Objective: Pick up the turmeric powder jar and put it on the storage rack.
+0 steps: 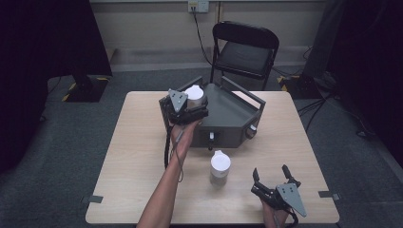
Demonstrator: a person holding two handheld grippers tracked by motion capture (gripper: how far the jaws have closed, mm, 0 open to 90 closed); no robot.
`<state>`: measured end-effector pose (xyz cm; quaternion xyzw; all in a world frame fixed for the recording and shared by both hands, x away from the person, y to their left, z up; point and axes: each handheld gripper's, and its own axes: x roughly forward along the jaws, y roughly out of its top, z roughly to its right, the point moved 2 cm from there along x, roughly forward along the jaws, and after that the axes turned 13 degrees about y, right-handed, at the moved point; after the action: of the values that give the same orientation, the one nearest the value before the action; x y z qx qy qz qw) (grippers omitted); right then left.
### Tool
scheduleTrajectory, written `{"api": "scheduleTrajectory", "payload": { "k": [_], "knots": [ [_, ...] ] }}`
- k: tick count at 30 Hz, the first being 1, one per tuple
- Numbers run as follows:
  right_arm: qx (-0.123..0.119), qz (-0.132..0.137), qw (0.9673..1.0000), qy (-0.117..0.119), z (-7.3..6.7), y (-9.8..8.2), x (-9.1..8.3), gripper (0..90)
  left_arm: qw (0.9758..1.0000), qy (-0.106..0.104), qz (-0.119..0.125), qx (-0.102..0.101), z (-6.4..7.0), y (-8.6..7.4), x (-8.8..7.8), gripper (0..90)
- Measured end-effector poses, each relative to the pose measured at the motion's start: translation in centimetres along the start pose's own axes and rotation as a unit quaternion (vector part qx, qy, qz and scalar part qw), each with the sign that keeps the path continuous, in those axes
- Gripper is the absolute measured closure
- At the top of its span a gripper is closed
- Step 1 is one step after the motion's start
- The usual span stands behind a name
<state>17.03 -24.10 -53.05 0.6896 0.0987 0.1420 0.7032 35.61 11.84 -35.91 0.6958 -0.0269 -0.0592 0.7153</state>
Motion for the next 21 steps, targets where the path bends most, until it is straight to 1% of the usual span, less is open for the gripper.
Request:
{"api": "scheduleTrajectory", "payload": {
  "k": [1,3,6,11,13,15,17,20,21],
  "knots": [
    [0.000,0.000,1.0000,0.000,0.0,0.0,0.0,0.4,1.0000,0.004,0.002,0.000,0.0,0.0,-0.1,0.0],
    [0.000,0.000,1.0000,0.000,0.0,0.0,0.0,0.4,1.0000,-0.003,0.002,-0.009,-0.3,0.0,-0.1,0.0],
    [0.000,0.000,1.0000,0.000,0.0,0.0,0.0,0.4,1.0000,-0.004,0.004,-0.001,-0.4,0.0,-0.3,0.0],
    [0.000,0.000,1.0000,-0.001,0.0,0.0,0.0,0.4,0.9999,-0.008,0.006,-0.009,-0.7,-0.3,-0.6,0.0],
    [0.000,0.000,1.0000,0.000,0.0,0.0,0.0,0.4,0.9999,-0.001,0.012,-0.009,-0.6,-0.5,-1.1,0.0],
    [0.000,0.000,1.0000,0.000,0.0,0.0,0.0,0.4,0.9997,0.000,0.026,-0.001,-0.4,-0.9,-1.6,0.0],
    [0.000,0.000,1.0000,0.000,0.0,0.0,0.0,0.4,0.9996,0.001,0.028,0.006,-0.3,-0.9,-2.0,0.0],
    [0.000,0.000,1.0000,0.000,0.0,0.0,0.0,0.4,0.9996,0.000,0.029,0.000,-0.4,-1.0,-2.4,0.0],
    [0.000,0.000,1.0000,0.000,0.0,0.0,0.0,0.4,0.9995,0.000,0.032,0.002,-0.4,-1.1,-2.5,0.0]
  ]
}}
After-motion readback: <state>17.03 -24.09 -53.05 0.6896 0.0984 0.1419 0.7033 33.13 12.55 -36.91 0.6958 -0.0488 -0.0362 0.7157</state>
